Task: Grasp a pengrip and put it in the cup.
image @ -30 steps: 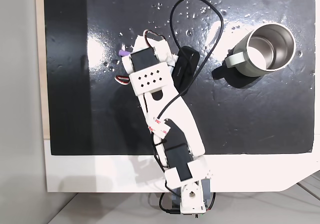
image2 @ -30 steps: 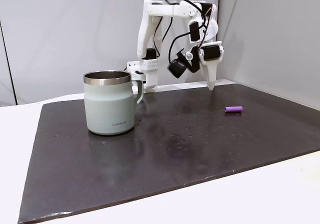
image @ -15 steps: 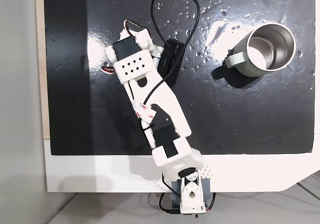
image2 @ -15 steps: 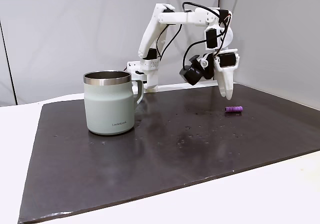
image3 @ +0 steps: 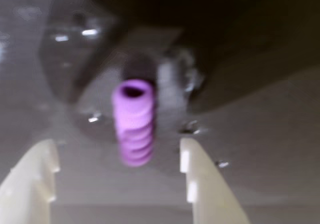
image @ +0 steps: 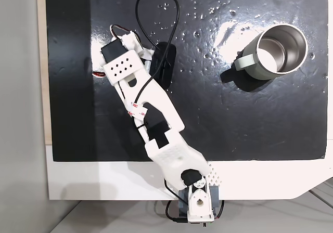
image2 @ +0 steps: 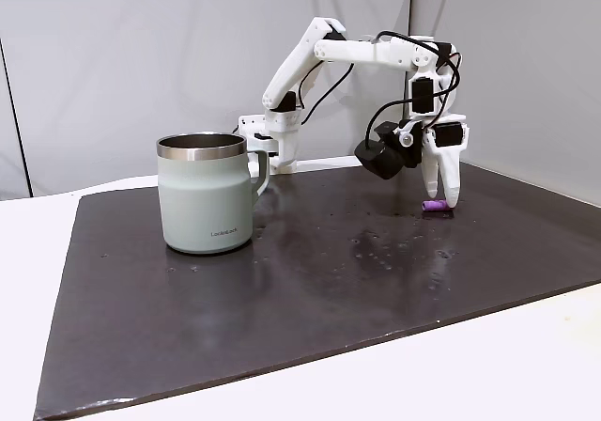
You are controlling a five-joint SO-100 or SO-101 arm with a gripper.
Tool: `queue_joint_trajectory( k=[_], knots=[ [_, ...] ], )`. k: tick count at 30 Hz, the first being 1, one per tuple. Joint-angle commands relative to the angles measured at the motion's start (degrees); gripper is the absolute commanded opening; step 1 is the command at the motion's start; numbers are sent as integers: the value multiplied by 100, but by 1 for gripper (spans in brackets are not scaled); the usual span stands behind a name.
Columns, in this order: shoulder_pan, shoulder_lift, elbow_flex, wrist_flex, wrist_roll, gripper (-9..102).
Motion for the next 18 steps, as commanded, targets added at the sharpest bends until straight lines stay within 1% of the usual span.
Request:
queue_joint_trajectory(
  k=[1,3,6,8,9,10,14,18],
  knots=[
    [26,-62,-422,114,88,28],
    [114,-211,-501,132,114,26],
    [246,-334,-527,158,158,20],
    [325,-352,-527,167,176,11],
    [352,-352,-527,167,176,4],
    [369,-352,-554,167,149,0],
    [404,-35,-545,255,123,0],
    [439,650,-492,580,-343,0]
  ],
)
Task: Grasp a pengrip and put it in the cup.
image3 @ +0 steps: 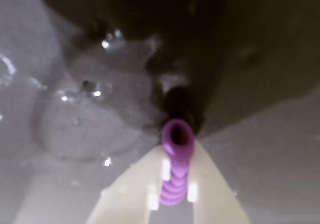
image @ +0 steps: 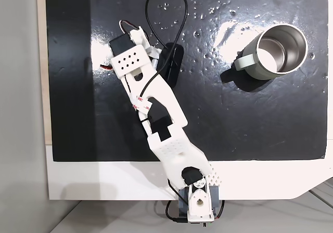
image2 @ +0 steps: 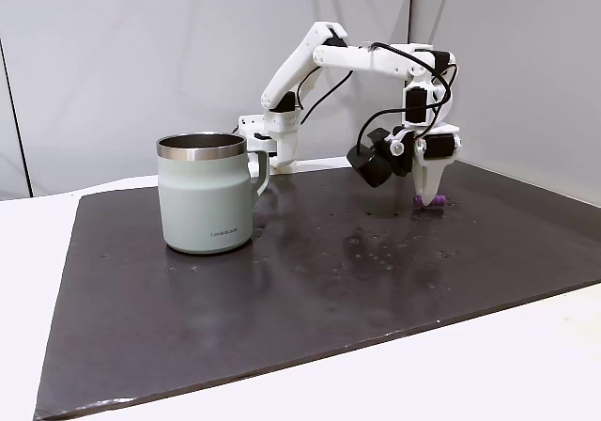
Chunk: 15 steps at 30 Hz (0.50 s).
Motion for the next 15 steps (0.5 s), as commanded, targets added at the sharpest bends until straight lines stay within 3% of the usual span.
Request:
queue_joint_trajectory(
  k=[1,10,15],
  knots=[
    [176,1011,-211,387,-439,0],
    [1424,2496,-387,1784,-2364,0],
    [2479,3032,-545,2039,-3647,0]
  ],
)
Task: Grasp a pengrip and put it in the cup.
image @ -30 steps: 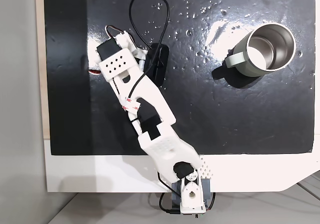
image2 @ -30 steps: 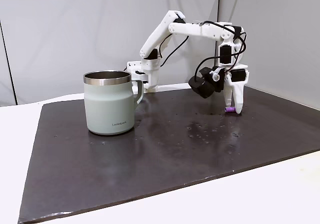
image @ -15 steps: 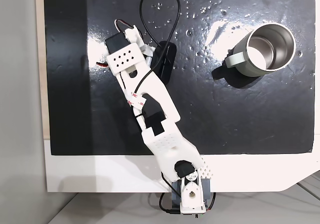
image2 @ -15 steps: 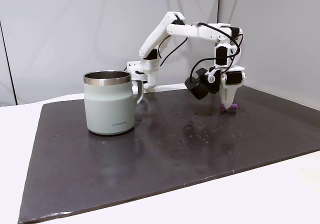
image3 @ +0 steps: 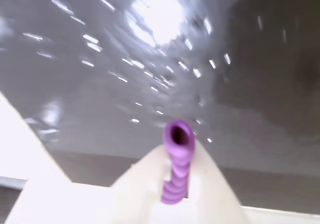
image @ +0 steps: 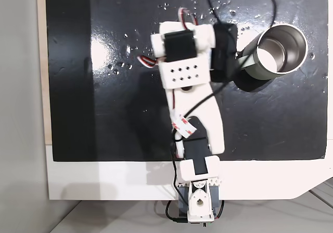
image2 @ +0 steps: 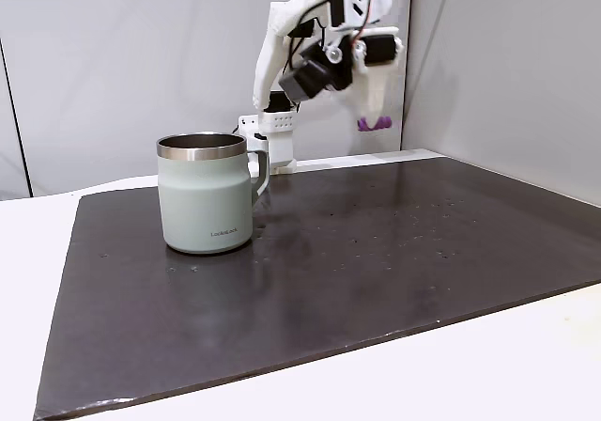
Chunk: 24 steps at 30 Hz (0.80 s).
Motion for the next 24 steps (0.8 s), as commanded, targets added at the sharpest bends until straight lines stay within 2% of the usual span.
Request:
queue_joint_trajectory(
  k=[1,15,24],
  knots=[
    [791,668,-413,123,-923,0],
    [3085,993,-615,123,-3814,0],
    [3516,-571,-2751,114,-4078,0]
  ],
)
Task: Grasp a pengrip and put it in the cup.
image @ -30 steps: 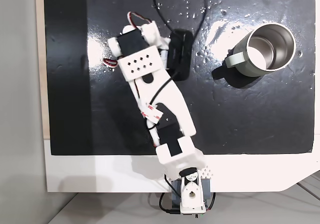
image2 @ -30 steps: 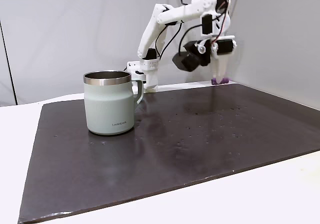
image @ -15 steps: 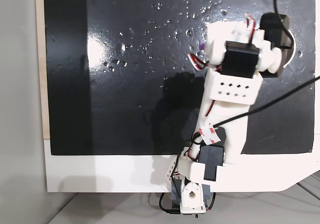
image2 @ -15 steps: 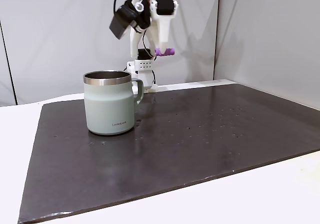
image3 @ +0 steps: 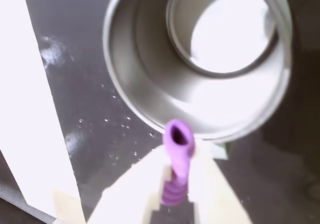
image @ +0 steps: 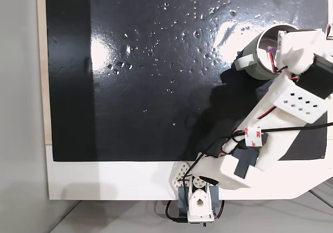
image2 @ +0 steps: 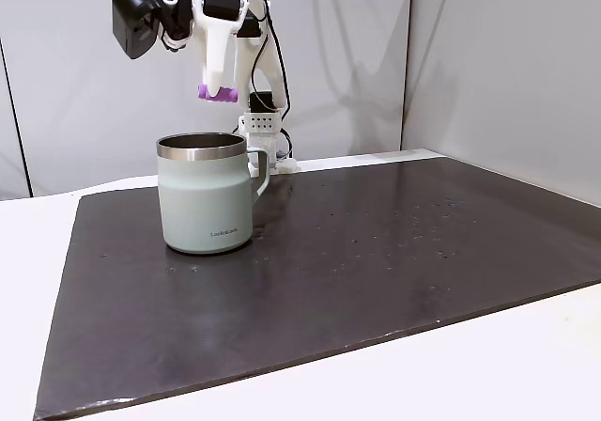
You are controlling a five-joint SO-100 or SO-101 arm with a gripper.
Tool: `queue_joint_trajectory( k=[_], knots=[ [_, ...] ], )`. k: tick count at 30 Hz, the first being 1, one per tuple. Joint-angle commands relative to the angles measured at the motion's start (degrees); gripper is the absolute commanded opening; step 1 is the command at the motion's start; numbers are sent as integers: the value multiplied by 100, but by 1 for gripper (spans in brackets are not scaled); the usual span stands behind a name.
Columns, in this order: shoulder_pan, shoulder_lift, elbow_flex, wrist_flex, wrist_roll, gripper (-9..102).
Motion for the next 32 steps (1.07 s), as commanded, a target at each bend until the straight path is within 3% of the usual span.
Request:
queue_joint_trajectory(
  k=[1,8,12,14,32],
  knots=[
    [88,-237,-1002,26,-88,0],
    [105,-299,-800,44,-132,1],
    [158,-272,-686,53,-132,27],
    [167,-255,-668,53,-97,32],
    [167,-123,-571,62,-97,32]
  ],
)
